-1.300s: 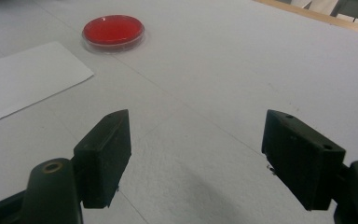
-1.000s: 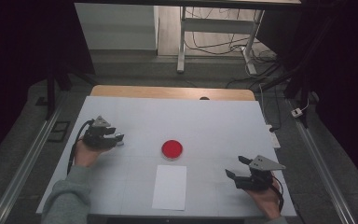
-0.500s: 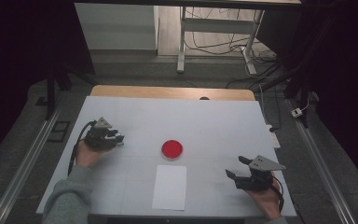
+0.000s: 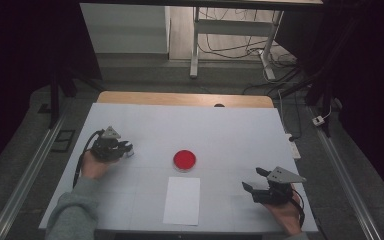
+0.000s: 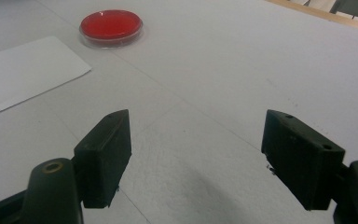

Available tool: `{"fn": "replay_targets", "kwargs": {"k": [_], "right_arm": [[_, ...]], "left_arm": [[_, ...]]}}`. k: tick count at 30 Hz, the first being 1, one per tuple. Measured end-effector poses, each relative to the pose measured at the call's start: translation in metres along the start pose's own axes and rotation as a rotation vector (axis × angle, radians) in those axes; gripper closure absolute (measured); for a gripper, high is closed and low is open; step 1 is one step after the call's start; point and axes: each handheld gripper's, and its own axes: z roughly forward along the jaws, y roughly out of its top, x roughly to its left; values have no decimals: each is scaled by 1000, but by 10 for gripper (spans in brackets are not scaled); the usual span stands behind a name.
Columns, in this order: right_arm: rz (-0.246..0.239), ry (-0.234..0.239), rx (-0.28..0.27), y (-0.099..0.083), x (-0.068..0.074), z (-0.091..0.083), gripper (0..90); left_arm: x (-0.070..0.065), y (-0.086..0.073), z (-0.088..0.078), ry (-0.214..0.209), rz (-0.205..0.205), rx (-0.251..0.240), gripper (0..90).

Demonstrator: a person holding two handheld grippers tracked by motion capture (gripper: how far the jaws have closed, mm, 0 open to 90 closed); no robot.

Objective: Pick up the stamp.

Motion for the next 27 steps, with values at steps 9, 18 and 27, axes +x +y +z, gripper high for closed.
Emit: {"fn": "replay_targets", "kwargs": {"k": [9,18,27], "right_arm": [[1,3,-8,0,0,0,239],[-2,2,-4,0,0,0,239],[-1,1,-8,0,0,0,240]], "left_arm": [[-1,0,-3,26,24,-5,760],[-2,1,-7,23,16,-27,760],[0,1,-13,0,-19,-56,760]]}}
